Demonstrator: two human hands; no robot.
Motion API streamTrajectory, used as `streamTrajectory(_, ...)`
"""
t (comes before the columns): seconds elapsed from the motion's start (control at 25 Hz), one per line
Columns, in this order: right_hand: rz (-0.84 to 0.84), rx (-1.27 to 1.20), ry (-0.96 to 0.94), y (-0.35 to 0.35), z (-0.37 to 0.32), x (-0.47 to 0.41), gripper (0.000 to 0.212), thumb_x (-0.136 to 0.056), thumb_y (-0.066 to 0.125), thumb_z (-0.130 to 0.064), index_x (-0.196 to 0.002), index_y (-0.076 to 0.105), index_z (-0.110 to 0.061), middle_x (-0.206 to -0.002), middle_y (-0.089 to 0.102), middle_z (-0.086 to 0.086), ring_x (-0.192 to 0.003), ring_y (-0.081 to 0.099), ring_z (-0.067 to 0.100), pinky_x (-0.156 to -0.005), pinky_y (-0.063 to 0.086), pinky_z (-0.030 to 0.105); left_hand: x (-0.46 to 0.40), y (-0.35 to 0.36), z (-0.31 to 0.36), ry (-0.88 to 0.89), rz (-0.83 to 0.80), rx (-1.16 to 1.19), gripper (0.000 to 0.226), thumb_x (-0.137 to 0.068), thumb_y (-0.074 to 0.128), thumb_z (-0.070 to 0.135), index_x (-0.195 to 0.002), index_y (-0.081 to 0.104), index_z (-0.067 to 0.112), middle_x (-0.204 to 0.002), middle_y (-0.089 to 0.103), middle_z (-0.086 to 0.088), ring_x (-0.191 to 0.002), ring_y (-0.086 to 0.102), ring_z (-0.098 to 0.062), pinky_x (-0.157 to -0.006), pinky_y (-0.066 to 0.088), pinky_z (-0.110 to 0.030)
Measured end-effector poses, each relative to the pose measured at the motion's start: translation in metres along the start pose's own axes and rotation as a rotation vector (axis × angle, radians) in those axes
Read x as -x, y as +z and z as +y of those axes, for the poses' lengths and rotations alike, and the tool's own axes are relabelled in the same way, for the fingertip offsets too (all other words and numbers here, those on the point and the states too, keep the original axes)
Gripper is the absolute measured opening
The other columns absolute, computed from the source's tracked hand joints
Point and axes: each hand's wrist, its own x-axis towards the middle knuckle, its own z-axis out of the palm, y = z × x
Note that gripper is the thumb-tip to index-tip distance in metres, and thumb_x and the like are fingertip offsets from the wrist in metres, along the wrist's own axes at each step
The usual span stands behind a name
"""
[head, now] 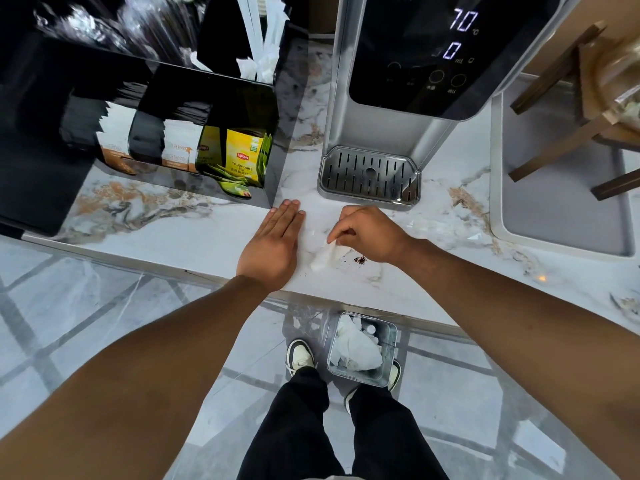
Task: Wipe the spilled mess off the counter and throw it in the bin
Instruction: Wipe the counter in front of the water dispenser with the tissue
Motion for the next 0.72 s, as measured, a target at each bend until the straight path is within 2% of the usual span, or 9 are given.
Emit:
streamTrajectory(0.08, 0.072, -0.036, -0.012, 0.000, -0.009, -0.011, 0.015, -0.085, 0.074, -0.012, -0.094, 0.081, -0.021, -0.085, 0.062, -0.001, -0.078, 0.056, 0.010, -0.076, 0.043, 0.023, 0.000, -0.002, 0.000, 0.002, -0.017, 0.016, 0.055, -0.093, 0.042, 0.008, -0.147, 0.040, 0.000, -0.159, 0.031, -0.017, -0.150, 0.024, -0.029, -0.124, 0.018, -0.041)
streamTrajectory(0.16, 0.057, -0.037, -0.059, 0.008, -0.022, -0.019, 0.015, -0.084, 0.074, -0.011, -0.093, 0.081, -0.022, -0.087, 0.064, 0.000, -0.080, 0.058, 0.011, -0.077, 0.043, 0.021, 0.000, -0.006, 0.001, 0.005, -0.040, 0.045, 0.062, -0.087, 0.042, 0.013, -0.148, 0.039, -0.001, -0.159, 0.029, -0.018, -0.150, 0.022, -0.030, -0.124, 0.016, -0.040)
streamTrajectory(0.36, -0.031, -0.009, -0.187, 0.035, -0.027, -0.015, 0.015, -0.084, 0.072, -0.007, -0.090, 0.080, -0.018, -0.092, 0.064, 0.001, -0.086, 0.061, 0.016, -0.082, 0.047, 0.025, 0.001, -0.004, -0.001, 0.021, -0.066, 0.034, 0.074, -0.094, 0.041, 0.049, -0.148, 0.039, -0.001, -0.159, 0.029, -0.018, -0.151, 0.022, -0.030, -0.123, 0.019, -0.042)
streamTrajectory(0.56, -0.124, -0.004, -0.223, 0.028, -0.007, 0.000, 0.018, -0.088, 0.069, -0.006, -0.094, 0.080, -0.020, -0.096, 0.059, -0.002, -0.087, 0.061, 0.014, -0.084, 0.048, 0.024, 0.000, -0.002, 0.000, 0.009, -0.017, 0.011, 0.053, -0.100, 0.030, 0.023, -0.145, 0.043, -0.002, -0.157, 0.035, -0.018, -0.149, 0.028, -0.031, -0.122, 0.024, -0.044)
streamTrajectory(0.72, -0.180, 0.011, -0.177, 0.013, 0.003, 0.009, 0.021, -0.086, 0.069, -0.002, -0.093, 0.080, -0.019, -0.095, 0.059, -0.003, -0.085, 0.058, 0.009, -0.081, 0.046, 0.019, 0.000, -0.001, 0.003, -0.009, -0.017, -0.037, 0.053, -0.103, 0.033, 0.030, -0.146, 0.041, 0.000, -0.158, 0.034, -0.017, -0.149, 0.027, -0.028, -0.124, 0.020, -0.041)
